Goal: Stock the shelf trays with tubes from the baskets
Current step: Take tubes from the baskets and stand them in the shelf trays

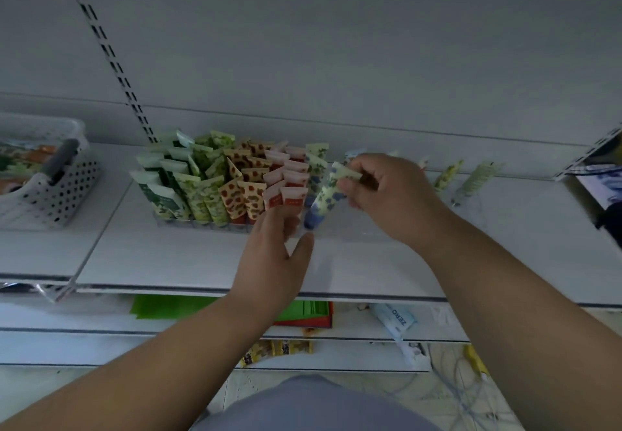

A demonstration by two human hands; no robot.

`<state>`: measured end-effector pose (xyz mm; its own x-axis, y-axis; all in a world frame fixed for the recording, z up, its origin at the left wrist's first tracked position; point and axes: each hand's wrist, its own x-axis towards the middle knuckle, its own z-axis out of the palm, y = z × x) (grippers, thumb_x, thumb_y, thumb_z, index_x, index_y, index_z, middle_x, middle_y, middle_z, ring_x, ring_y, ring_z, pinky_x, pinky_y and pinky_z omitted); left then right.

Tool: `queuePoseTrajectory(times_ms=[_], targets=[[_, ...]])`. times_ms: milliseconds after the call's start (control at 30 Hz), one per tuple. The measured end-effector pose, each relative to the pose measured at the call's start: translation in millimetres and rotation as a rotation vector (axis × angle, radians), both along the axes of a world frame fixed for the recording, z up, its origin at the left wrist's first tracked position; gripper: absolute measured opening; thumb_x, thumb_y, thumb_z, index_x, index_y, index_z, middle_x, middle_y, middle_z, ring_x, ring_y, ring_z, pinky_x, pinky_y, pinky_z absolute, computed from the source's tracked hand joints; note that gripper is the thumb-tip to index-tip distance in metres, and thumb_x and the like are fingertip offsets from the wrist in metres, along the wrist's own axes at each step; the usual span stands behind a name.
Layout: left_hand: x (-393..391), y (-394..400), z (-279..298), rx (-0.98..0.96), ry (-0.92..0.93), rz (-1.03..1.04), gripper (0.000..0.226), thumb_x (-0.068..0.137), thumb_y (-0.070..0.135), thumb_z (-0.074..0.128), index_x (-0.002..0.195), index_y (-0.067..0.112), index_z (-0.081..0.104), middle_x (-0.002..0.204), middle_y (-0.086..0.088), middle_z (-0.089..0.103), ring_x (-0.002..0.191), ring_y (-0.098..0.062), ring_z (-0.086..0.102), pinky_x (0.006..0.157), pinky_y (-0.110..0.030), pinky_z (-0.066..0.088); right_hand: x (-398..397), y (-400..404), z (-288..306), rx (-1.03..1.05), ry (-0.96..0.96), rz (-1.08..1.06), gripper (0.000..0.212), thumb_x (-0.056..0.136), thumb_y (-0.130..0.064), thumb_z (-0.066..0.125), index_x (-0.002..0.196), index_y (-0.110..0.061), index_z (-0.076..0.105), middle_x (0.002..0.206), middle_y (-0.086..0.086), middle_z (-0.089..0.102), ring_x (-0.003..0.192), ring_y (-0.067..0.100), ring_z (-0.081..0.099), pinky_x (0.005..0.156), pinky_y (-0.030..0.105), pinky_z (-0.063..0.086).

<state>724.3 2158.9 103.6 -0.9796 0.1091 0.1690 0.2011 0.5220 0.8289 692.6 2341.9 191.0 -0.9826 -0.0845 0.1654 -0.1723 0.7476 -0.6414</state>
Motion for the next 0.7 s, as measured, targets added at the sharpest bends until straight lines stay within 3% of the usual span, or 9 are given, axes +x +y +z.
queuePoseTrajectory(times_ms=[100,200,400,500,700], targets=[[2.9,-6.2,-3.0,-0.155,0.006,-0.035,0.028,0.09,0.026,0.06,0.117,0.021,0.052,0.112,0.007,0.052,0.102,-0.013,0.049,0.082,-0.025,0.041,-14.1,4.2,-1.8,0.136,0.15,-0.052,0.016,0.091,-0.029,0.063,0.087,-0.014,0.066,0.069,0.001,0.061,0.061,0.014,0.051,0.055,0.028,0.036],[4.0,-9.7,-7.4,-0.305,0.062,-0.124,0.035,0.091,0.027,0.058,0.124,0.019,0.052,0.127,0.003,0.051,0.116,-0.016,0.046,0.094,-0.026,0.038,-25.8,-4.7,-12.0,0.18,0.151,-0.012,0.016,0.092,-0.028,0.063,0.097,-0.014,0.068,0.077,-0.003,0.062,0.068,0.012,0.051,0.059,0.025,0.028],[-0.5,-11.6,-7.4,-0.413,0.044,-0.14,0.036,0.09,0.03,0.055,0.125,0.021,0.05,0.136,0.001,0.048,0.124,-0.021,0.043,0.1,-0.032,0.037,-38.2,-21.0,-39.3,0.313,0.056,0.062,0.022,0.091,-0.027,0.063,0.106,-0.011,0.065,0.098,0.008,0.068,0.087,0.024,0.062,0.075,0.035,0.05],[-3.3,-13.2,-7.4,-0.428,0.062,-0.149,0.034,0.09,0.03,0.055,0.124,0.022,0.051,0.131,0.002,0.05,0.12,-0.02,0.045,0.097,-0.031,0.038,-33.5,-19.3,-32.4,0.281,0.108,0.006,0.029,0.089,-0.029,0.066,0.113,-0.013,0.062,0.104,0.005,0.063,0.088,0.017,0.058,0.078,0.03,0.048],[-4.0,-22.2,-9.3,-0.387,0.119,-0.147,0.033,0.09,0.03,0.056,0.122,0.024,0.054,0.123,0.006,0.055,0.114,-0.017,0.049,0.093,-0.029,0.04,-1.2,-20.1,-2.7,0.222,0.266,0.021,0.026,0.086,-0.029,0.069,0.105,-0.013,0.06,0.093,-0.006,0.051,0.08,0.01,0.05,0.07,0.024,0.041]])
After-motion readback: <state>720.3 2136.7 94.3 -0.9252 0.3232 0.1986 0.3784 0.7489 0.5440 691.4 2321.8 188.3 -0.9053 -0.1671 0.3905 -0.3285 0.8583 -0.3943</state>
